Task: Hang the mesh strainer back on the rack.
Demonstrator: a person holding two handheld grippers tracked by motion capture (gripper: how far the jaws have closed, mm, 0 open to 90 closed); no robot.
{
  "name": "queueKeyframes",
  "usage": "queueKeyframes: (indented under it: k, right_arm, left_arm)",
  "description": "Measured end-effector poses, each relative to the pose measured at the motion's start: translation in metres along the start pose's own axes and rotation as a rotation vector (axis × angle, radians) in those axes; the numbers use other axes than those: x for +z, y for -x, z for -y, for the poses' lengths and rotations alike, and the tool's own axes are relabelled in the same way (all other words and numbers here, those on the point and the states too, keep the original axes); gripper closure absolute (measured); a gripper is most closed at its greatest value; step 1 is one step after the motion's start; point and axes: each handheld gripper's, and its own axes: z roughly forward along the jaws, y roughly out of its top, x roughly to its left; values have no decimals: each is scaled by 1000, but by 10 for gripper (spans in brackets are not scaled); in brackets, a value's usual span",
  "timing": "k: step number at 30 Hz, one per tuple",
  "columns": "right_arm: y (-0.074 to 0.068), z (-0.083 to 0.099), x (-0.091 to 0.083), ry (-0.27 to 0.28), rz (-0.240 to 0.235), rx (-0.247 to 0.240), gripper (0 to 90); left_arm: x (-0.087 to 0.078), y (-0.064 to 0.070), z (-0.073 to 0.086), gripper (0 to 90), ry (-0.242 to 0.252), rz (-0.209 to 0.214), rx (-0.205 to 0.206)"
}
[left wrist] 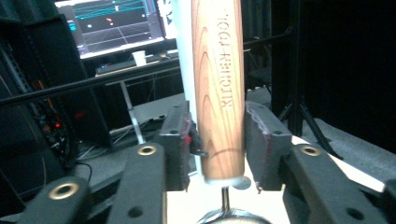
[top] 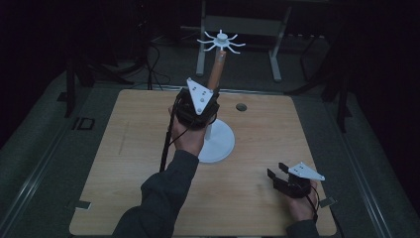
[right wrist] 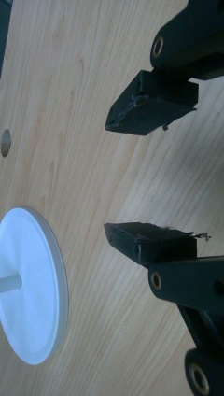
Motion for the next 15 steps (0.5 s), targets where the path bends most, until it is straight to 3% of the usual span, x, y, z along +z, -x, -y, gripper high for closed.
queueKeyframes:
  k: [8,15]
  right_arm:
    - [0,0,0,-2,2,3,435]
    - [0,0,0,-6,8,5,434]
  left_arm:
    - [-2,0,10,538,3,24,5]
    - [-5,-2,21,526,-27,45,0]
